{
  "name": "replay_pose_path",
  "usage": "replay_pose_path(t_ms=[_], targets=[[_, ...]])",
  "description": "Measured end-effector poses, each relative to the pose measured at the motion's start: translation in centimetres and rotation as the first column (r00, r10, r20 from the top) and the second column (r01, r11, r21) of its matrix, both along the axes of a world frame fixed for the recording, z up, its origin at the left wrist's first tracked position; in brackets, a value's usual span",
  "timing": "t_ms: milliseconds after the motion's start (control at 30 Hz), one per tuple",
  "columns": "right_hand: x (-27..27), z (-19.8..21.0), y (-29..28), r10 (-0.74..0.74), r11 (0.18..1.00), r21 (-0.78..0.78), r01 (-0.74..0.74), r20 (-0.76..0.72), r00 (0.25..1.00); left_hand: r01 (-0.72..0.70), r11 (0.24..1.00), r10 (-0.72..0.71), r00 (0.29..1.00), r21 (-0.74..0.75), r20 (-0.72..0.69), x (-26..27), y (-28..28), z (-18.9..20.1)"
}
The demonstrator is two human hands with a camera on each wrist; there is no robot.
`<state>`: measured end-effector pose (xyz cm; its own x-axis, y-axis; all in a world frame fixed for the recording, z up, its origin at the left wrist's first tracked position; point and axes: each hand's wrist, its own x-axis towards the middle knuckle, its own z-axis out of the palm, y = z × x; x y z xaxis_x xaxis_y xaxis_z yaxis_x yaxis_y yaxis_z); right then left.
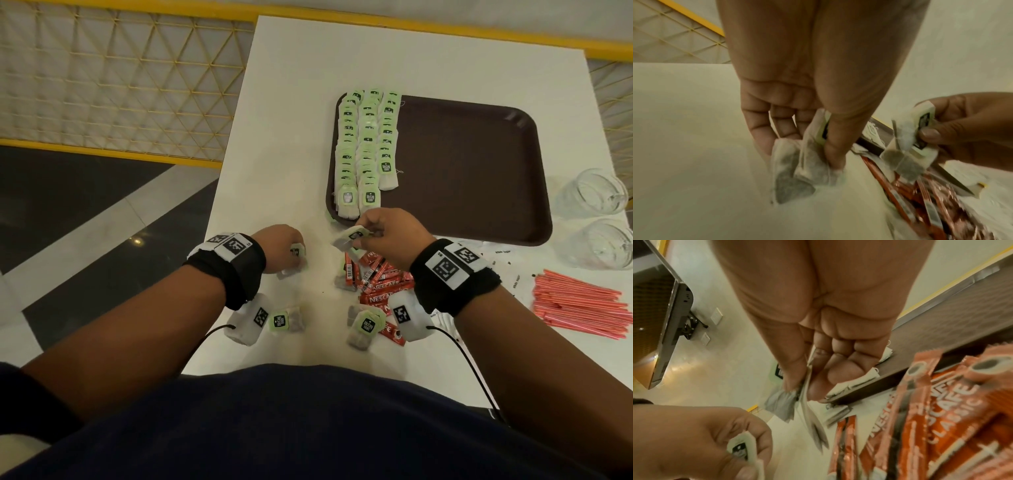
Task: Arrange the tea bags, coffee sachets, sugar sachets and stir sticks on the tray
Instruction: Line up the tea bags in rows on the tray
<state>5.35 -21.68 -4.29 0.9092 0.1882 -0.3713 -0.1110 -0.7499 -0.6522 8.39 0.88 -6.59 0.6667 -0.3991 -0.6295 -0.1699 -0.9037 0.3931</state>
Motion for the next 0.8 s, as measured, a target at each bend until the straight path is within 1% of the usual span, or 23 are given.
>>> replay_pose_path(t_ms=[67,133,167,200,267,333,400,467,533,600,667,767,800], targets=[[0.2,0.4,0.0,0.044,0.998,0.056,-0.042,-0.038,0.998,-0.087,0.993,0.085,0.996,-0.081,-0.021,0.4,0.1,0.3],[0.5,1.1,0.1,0.112,0.986,0.133,-0.102,-0.073,0.991,-0.211,0.961,0.203,0.977,-0.181,-0.060,0.9,0.1,0.5],[0.6,1.5,0.2,0.143,0.976,0.180,-0.126,-0.086,0.986,-0.310,0.913,0.287,0.950,-0.265,-0.121,1.0,-0.1,0.8],[0.7,1.9,0.4,0.173,0.963,0.226,-0.149,-0.093,0.980,-0.413,0.842,0.362,0.909,-0.348,-0.204,1.0,-0.4,1.2],[0.9,2.5,0.8,0.210,0.938,0.303,-0.169,-0.110,0.971,-0.570,0.688,0.444,0.820,-0.449,-0.360,0.9,-1.2,1.9],[1.4,2.6,0.9,0.213,0.919,0.362,-0.157,-0.121,0.969,-0.653,0.589,0.446,0.754,-0.476,-0.482,0.9,-2.1,2.6],[1.8,2.6,0.8,0.176,0.911,0.399,-0.109,-0.135,0.975,-0.742,0.495,0.413,0.659,-0.453,-0.628,0.8,-2.9,3.0],[2.1,2.6,0.5,0.087,0.908,0.419,-0.012,-0.162,0.983,-0.807,0.415,0.350,0.568,-0.421,-0.745,0.8,-3.6,3.1],[2.3,2.5,-0.1,-0.008,0.912,0.404,0.076,-0.168,0.986,-0.847,0.351,0.297,0.505,-0.399,-0.810,0.9,-4.4,3.0],[2.6,2.1,-0.9,-0.087,0.910,0.387,0.146,-0.165,0.982,-0.858,0.322,0.283,0.491,-0.400,-0.824,1.1,-5.0,2.8],[3.0,1.5,-1.6,-0.180,0.877,0.413,0.244,-0.188,0.966,-0.869,0.286,0.268,0.478,-0.405,-0.836,1.5,-5.5,2.5],[3.7,0.9,-2.5,-0.292,0.820,0.439,0.367,-0.229,0.928,-0.902,0.189,0.186,0.421,-0.388,-0.888,2.2,-6.2,2.3],[3.9,0.7,-2.8,-0.316,0.810,0.439,0.388,-0.232,0.920,-0.906,0.174,0.174,0.413,-0.385,-0.894,2.3,-6.6,2.2]])
